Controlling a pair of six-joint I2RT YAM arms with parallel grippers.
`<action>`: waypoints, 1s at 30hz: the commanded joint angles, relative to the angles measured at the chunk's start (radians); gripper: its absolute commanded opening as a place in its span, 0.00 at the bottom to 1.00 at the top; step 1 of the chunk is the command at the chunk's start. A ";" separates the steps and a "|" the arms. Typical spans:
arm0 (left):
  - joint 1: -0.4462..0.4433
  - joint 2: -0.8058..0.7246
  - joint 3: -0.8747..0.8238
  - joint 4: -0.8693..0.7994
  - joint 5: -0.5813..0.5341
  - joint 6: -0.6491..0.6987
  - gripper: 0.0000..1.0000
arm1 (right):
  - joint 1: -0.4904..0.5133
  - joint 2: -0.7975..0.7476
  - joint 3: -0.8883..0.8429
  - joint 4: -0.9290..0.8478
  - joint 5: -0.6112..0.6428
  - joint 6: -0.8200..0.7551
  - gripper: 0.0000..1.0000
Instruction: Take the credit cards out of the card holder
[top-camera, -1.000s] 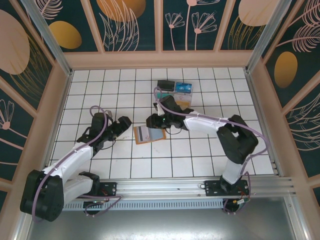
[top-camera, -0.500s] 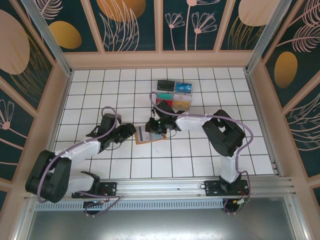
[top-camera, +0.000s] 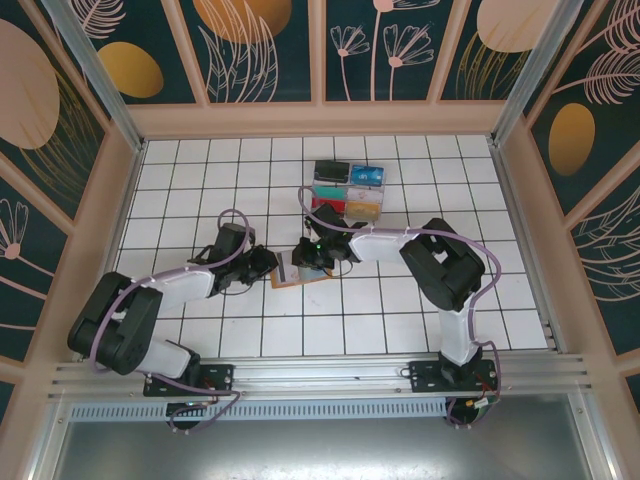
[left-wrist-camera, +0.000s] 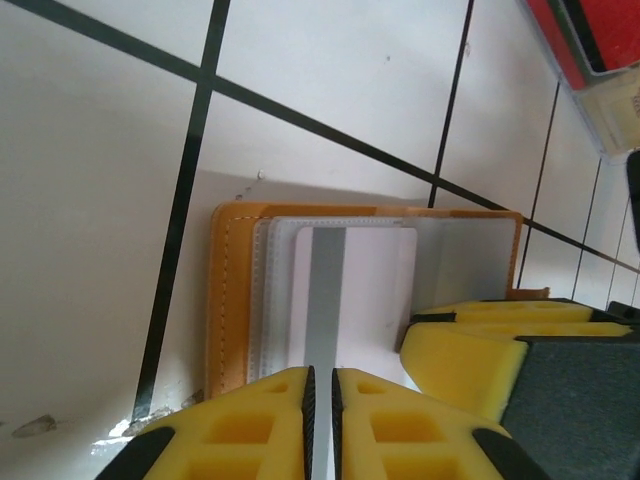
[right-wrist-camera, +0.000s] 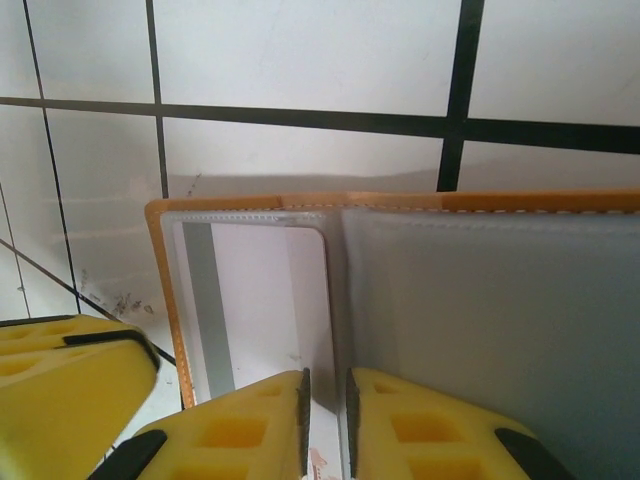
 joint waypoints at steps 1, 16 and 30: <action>-0.009 0.023 -0.004 0.061 0.040 -0.002 0.15 | -0.002 0.016 0.003 -0.001 0.004 0.023 0.21; -0.014 0.068 -0.072 0.082 0.020 -0.014 0.10 | -0.020 0.014 -0.053 0.063 -0.077 -0.007 0.16; -0.014 0.103 -0.083 0.137 0.056 -0.027 0.09 | -0.042 0.022 -0.076 0.159 -0.236 -0.098 0.16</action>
